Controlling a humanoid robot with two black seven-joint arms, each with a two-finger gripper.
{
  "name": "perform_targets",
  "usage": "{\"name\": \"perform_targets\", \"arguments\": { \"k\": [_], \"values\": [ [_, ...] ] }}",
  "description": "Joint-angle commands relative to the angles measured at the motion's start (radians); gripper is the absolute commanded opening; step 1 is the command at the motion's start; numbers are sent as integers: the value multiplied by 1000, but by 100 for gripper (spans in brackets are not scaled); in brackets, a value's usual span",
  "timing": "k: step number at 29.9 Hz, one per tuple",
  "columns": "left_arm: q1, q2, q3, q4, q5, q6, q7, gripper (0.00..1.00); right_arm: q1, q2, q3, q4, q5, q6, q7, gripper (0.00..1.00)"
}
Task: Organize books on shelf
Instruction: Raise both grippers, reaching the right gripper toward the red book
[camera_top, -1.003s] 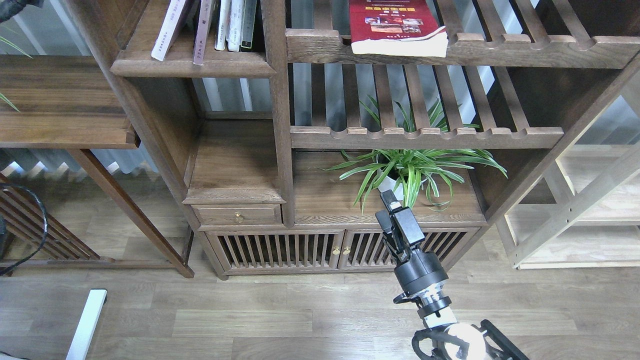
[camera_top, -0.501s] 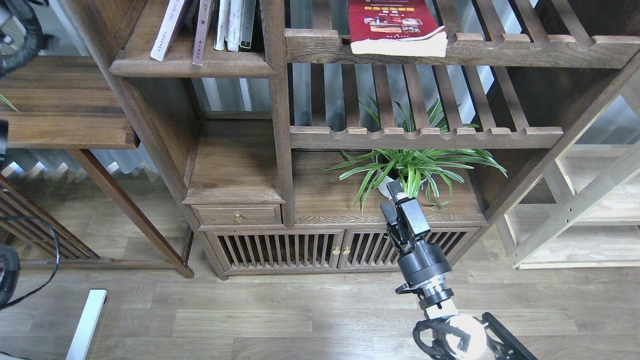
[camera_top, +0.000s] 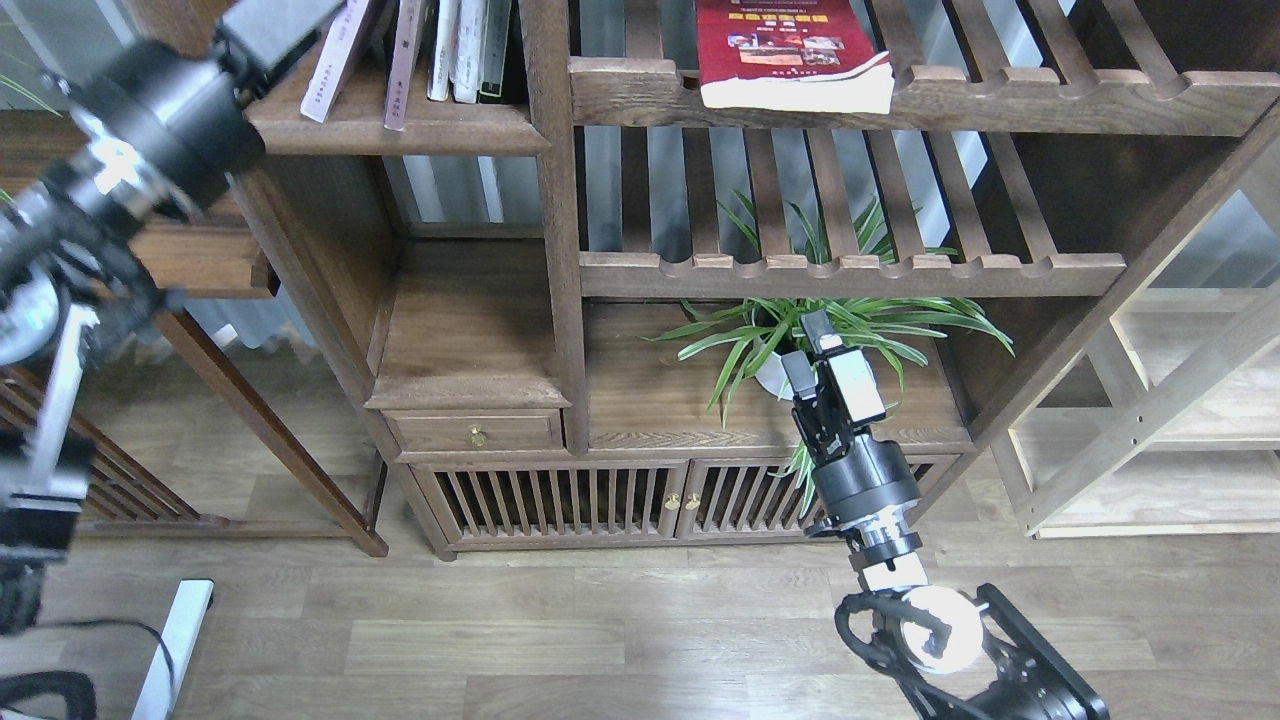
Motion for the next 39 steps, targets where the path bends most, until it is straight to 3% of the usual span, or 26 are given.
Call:
{"name": "perform_targets", "arguments": {
  "k": [1,13,28,39],
  "values": [
    [74,-70,-27,5,-8,-32,0,99,29,0,-6,0,1,0,1,99],
    [274,-137,-44,14,-13,-197,0,99,198,0,-12,-9,44,0,6,99],
    [443,-155,-53,27,-8,-262,0,99,287,0,-75,-17,50,-4,7,99],
    [535,-155,-77,27,-10,-361,0,99,360,0,-58,-87,50,-105,9,99]
  ]
}}
